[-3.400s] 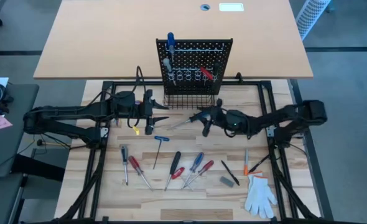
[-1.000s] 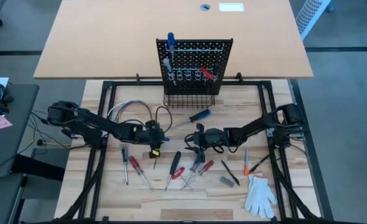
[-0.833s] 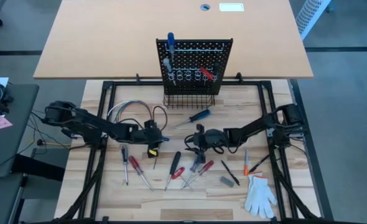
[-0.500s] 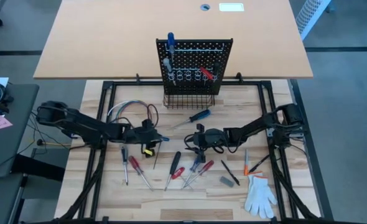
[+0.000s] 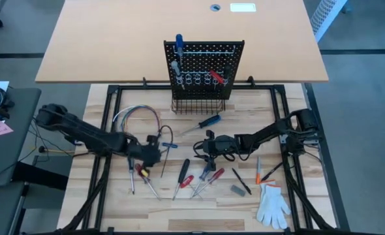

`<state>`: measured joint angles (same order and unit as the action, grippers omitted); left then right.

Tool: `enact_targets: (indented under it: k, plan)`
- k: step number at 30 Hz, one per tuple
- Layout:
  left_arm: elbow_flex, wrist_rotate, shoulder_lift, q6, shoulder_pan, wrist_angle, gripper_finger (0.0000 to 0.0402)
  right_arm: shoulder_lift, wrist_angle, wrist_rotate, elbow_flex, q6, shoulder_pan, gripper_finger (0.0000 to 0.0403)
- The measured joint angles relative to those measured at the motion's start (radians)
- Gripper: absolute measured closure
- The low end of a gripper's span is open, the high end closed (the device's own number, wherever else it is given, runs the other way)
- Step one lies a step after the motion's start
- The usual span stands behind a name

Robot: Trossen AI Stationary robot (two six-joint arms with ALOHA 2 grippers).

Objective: Hang tools onto peg board
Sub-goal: Hang the left red transparent screwdriver on the black peg board

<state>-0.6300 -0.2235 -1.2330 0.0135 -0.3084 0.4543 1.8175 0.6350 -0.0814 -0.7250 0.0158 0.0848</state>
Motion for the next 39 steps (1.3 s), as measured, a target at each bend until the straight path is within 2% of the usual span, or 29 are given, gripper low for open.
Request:
enact_targets:
  k: [2,4,6,9,15,21,25,29,32,36,39]
  plan:
    - [-0.052,0.018,-0.002,0.104,-0.045,0.178,0.0289,0.000,-0.003,0.000,0.000,0.003,0.000,0.0237]
    - [-0.081,0.083,0.000,0.164,-0.082,0.279,0.0289,0.000,-0.003,0.000,0.000,0.003,0.000,0.0237]
    - [-0.082,0.159,-0.001,0.172,-0.117,0.311,0.0289,0.000,-0.004,0.000,0.000,0.004,0.000,0.0237]
    - [-0.060,0.198,-0.003,0.175,-0.165,0.316,0.0289,0.000,-0.007,0.000,0.000,0.003,0.006,0.0237]
    - [-0.022,0.135,-0.030,0.212,-0.190,0.299,0.0265,0.000,-0.007,0.000,0.000,0.003,0.006,0.0237]
    - [0.024,0.078,-0.045,0.171,-0.178,0.158,0.0219,0.000,-0.007,0.002,0.000,0.003,-0.002,0.0237]
    - [0.055,0.052,-0.046,0.172,-0.156,0.116,0.0207,0.000,-0.007,0.002,0.000,0.003,-0.002,0.0237]
    - [0.073,-0.002,-0.046,0.214,-0.135,0.109,0.0214,0.000,-0.007,0.003,0.000,0.003,-0.001,0.0237]
    - [0.083,0.022,-0.045,0.219,-0.121,0.096,0.0236,0.000,-0.007,0.004,0.000,0.003,-0.001,0.0237]
    - [0.080,0.045,-0.043,0.218,-0.119,0.101,0.0290,0.000,0.005,0.003,0.000,0.001,0.005,0.0237]
    - [0.030,0.064,-0.046,0.218,-0.119,0.171,0.0290,0.000,0.006,0.004,-0.016,-0.049,0.010,0.0237]
